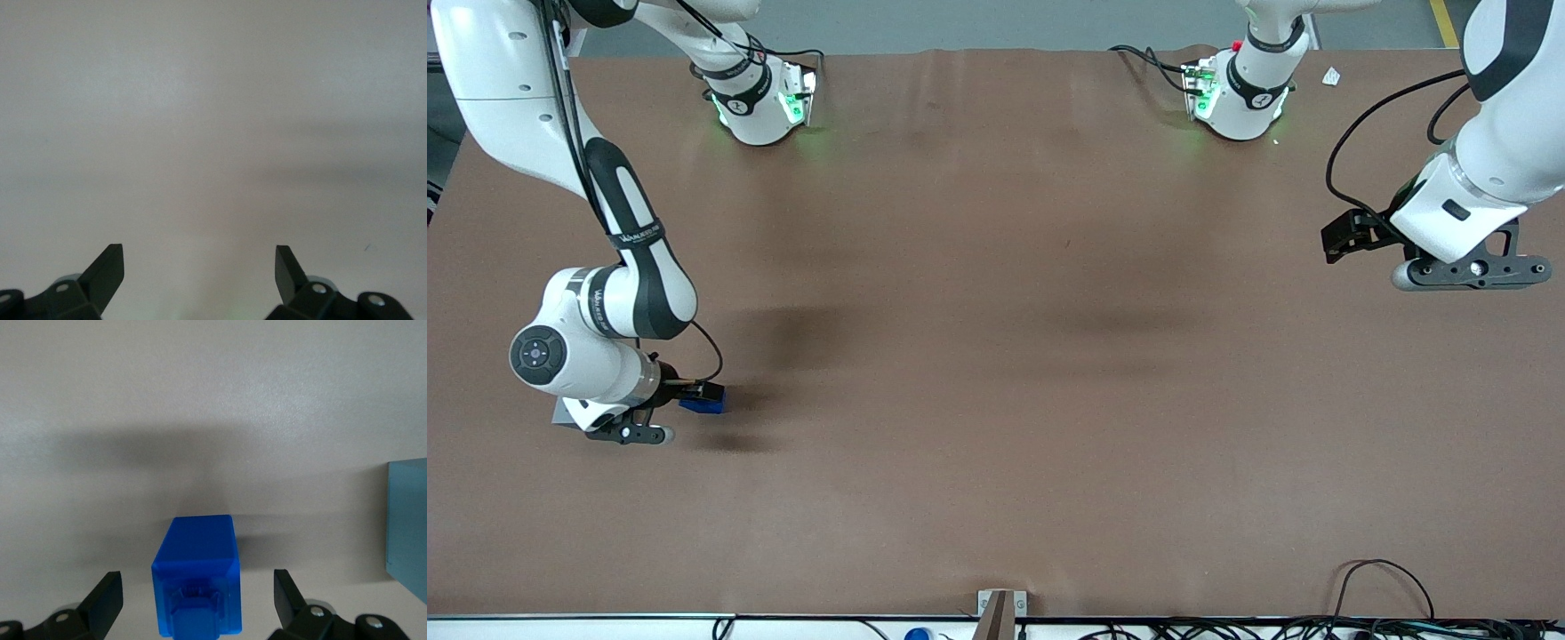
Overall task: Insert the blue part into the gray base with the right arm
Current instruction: 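Close the right gripper on the blue block and lift it, then carry the blue block over the gray base's hollow center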
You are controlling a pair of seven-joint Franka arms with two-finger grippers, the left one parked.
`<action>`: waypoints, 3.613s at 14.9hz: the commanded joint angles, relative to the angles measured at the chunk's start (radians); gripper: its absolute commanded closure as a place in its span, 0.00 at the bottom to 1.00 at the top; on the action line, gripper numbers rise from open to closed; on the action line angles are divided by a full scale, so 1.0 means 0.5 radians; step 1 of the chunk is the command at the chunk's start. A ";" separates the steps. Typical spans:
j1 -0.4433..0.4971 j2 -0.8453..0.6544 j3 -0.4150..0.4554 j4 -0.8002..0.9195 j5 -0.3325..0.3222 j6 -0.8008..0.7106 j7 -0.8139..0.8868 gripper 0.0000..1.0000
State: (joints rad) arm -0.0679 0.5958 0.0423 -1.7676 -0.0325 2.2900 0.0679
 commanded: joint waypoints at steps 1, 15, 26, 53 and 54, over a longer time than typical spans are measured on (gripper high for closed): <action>-0.018 -0.013 0.014 -0.030 0.004 0.019 0.024 0.04; -0.033 -0.017 0.014 -0.030 0.007 0.013 0.027 0.45; -0.051 -0.059 0.020 0.041 0.007 -0.183 -0.001 0.96; -0.502 -0.096 0.014 0.443 -0.018 -0.668 -0.608 0.99; -0.502 -0.078 0.014 0.455 -0.018 -0.668 -0.611 0.99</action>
State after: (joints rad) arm -0.3047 0.5386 0.0341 -1.5691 -0.0328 1.9598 -0.2211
